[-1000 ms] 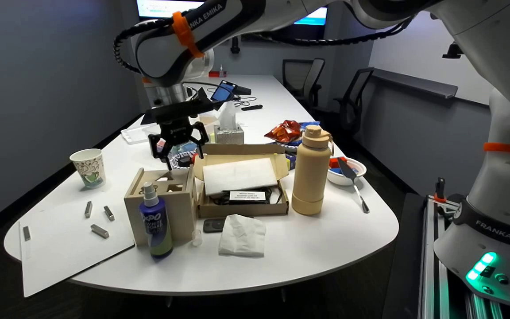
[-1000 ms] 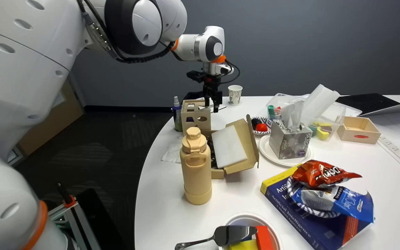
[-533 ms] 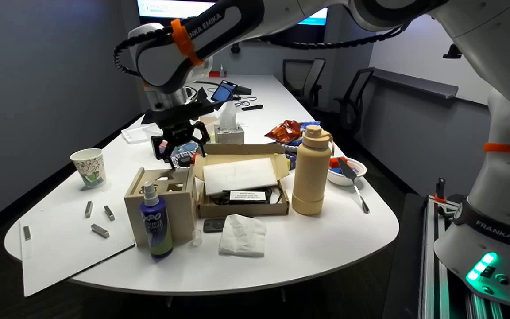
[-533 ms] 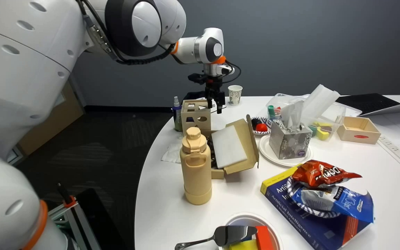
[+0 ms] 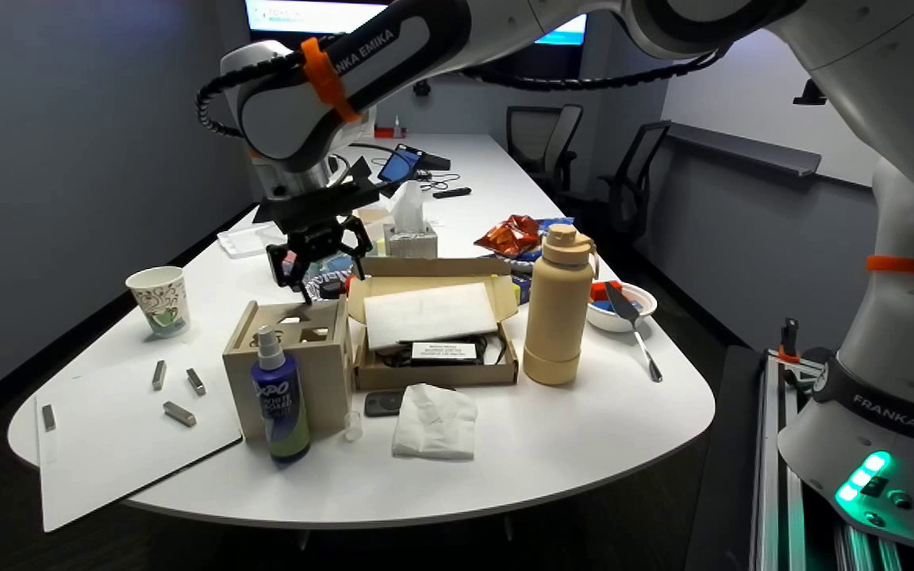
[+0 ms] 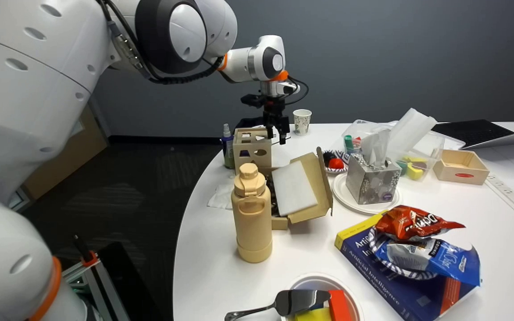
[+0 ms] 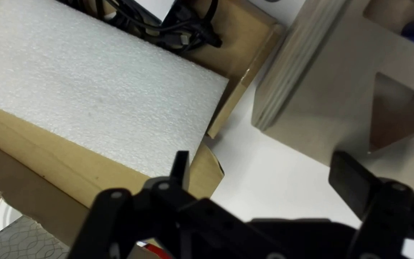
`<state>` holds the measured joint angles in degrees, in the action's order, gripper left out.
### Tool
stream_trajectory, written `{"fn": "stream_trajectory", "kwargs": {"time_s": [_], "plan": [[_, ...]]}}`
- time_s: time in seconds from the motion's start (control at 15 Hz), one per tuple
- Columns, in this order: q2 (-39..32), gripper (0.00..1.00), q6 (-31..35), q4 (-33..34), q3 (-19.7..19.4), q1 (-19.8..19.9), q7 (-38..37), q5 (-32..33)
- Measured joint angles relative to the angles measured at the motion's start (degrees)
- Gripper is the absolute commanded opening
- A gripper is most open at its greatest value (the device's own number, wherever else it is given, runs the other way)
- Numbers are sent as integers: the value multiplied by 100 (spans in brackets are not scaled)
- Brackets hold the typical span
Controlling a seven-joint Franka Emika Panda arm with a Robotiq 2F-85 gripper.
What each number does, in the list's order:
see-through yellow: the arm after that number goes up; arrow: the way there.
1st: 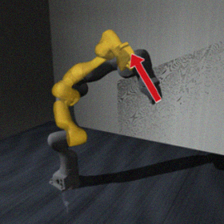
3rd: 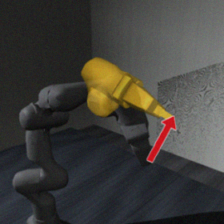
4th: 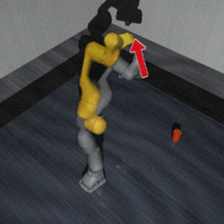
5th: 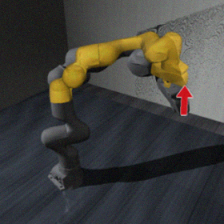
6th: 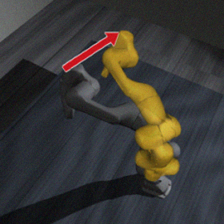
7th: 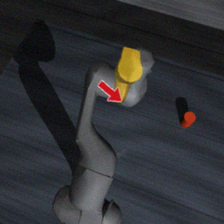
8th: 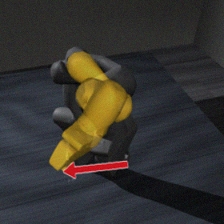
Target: Close the box
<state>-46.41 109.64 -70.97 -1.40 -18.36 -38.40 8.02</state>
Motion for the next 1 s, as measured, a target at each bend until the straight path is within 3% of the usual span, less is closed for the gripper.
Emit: {"fn": "stream_trajectory", "kwargs": {"time_s": [1.0], "plan": [[-282,100,142,134,-175,13,-88,-1]]}}
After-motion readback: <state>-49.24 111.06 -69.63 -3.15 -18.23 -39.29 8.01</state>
